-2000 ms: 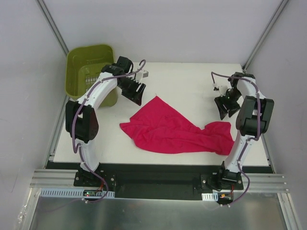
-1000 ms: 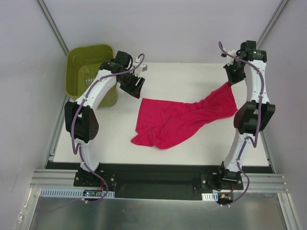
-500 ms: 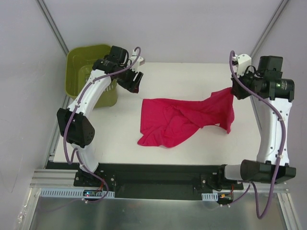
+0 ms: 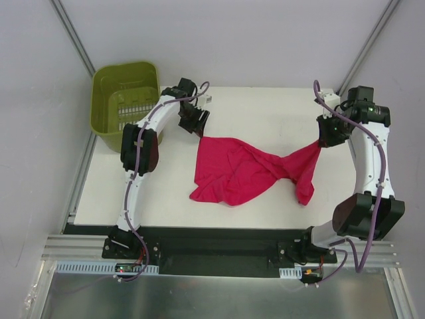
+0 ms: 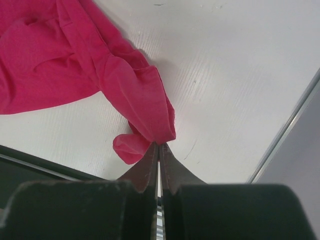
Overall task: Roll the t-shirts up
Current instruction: Flatten out the T-shirt at the center of the board.
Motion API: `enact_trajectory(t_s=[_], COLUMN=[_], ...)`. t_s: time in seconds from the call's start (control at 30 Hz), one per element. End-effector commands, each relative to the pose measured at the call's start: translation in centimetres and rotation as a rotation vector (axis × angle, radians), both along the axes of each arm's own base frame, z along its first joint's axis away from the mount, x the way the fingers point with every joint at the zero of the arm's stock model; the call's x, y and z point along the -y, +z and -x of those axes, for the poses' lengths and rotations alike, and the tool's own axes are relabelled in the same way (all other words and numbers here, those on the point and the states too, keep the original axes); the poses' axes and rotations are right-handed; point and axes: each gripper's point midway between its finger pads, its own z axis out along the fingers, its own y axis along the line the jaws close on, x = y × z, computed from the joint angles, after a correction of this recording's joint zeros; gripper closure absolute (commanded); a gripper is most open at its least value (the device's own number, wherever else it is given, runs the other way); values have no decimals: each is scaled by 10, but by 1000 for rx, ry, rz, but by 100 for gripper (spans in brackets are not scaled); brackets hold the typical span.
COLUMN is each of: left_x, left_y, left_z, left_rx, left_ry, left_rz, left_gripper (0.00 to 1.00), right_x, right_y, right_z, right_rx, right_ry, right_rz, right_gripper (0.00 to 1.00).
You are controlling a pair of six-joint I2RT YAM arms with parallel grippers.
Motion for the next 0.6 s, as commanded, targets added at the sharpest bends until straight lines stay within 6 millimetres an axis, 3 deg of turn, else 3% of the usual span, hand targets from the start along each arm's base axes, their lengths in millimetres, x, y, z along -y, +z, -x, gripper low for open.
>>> enact_trajectory(t_s=[0.0, 0.07, 0.57], left_x=[9, 12, 23], left_y=[2, 0, -43], left_z=[-20, -25, -7], left_rx=[28, 38, -79], left_ry=[13, 1, -22], left_rz=[22, 31, 37], left_gripper=[43, 44, 50], right_x=[1, 1, 3], right_y=[16, 14, 0], right_z=[0, 2, -9], right_rx=[15, -1, -55], right_ry=[-25, -23, -53], right_rz=[-7, -8, -23], right_gripper=[99, 99, 99])
